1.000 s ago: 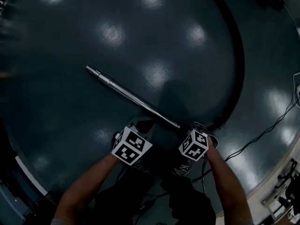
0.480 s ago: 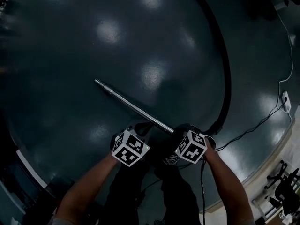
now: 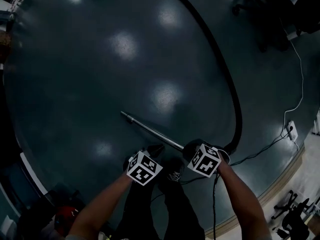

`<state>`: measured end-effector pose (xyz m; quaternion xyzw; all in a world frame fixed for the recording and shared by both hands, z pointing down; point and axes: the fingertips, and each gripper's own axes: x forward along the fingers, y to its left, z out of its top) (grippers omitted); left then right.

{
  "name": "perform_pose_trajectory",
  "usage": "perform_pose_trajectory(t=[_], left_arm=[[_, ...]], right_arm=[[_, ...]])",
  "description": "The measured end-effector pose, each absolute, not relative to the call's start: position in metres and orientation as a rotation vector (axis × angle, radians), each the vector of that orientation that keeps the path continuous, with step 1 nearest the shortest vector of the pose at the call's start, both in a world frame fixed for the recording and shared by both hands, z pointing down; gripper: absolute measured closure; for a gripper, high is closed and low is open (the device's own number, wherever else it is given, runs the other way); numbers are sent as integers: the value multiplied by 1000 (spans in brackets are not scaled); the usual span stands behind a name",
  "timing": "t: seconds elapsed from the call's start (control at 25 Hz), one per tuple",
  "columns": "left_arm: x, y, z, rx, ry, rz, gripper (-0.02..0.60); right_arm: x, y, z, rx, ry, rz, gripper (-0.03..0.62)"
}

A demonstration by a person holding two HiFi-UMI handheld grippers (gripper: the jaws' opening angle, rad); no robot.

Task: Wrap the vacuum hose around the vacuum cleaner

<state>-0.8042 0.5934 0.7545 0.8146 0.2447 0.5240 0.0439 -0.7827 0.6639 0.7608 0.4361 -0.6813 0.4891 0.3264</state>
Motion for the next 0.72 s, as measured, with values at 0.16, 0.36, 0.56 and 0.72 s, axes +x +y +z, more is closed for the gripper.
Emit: perform_pose_trajectory(t=[0.16, 0.36, 0.56, 0.72], left_arm=[[-787, 610, 755, 2579, 908, 1632, 525], [-750, 624, 764, 2616, 1184, 1564, 322], [-727, 636, 797, 2640, 1648, 1525, 282], [-700, 648, 810, 2591, 1772, 1427, 284]], right_arm=[[-764, 657, 752, 1131, -1793, 1298, 461], [-743, 642, 749, 1107, -1803, 1342, 461], [-721, 623, 748, 1097, -1814, 1373, 461], [-699, 615, 748, 1096, -1830, 1392, 462]])
